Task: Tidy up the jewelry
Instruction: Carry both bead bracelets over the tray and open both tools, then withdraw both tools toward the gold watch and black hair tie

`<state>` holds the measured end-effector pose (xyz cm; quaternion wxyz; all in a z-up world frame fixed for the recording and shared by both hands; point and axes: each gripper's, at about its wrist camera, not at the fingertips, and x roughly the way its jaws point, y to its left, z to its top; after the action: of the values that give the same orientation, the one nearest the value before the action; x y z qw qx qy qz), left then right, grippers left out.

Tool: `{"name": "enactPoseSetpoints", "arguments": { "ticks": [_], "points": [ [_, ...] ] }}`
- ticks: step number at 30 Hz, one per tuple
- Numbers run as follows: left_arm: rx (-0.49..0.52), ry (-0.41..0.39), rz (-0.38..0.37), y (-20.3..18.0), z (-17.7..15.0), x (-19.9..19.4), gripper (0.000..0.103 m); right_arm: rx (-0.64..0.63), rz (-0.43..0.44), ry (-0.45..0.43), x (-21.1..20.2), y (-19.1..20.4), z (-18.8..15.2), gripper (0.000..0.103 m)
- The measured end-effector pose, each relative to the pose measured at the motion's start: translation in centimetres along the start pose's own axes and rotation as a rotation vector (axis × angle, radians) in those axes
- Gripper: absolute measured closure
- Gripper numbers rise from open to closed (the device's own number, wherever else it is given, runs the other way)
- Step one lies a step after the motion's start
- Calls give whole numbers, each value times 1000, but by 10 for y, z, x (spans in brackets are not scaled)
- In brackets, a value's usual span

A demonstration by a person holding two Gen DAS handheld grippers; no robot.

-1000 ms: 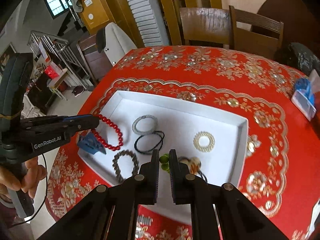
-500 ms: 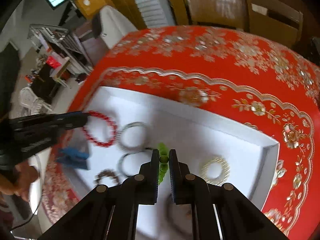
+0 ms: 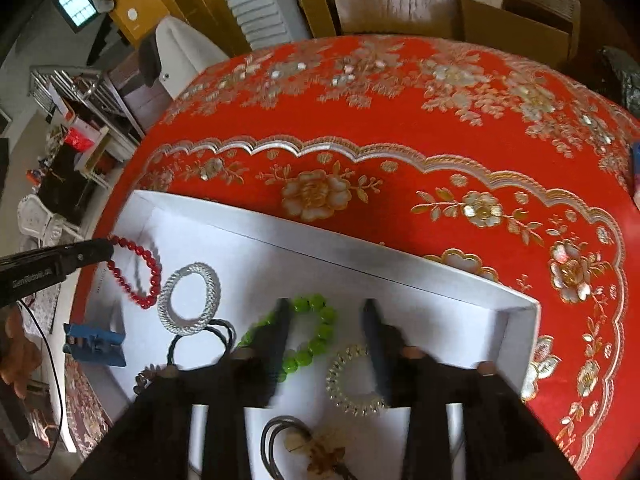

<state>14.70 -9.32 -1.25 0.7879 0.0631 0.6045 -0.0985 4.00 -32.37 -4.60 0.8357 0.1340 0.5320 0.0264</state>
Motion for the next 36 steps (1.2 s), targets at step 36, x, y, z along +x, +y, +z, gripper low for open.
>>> {"name": "enactPoseSetpoints", "arguments": {
  "ticks": [36],
  "points": [
    [68,-252,3,20,-161,-105,60,-22,-27,-126,-111,111,-147,51]
  ]
}}
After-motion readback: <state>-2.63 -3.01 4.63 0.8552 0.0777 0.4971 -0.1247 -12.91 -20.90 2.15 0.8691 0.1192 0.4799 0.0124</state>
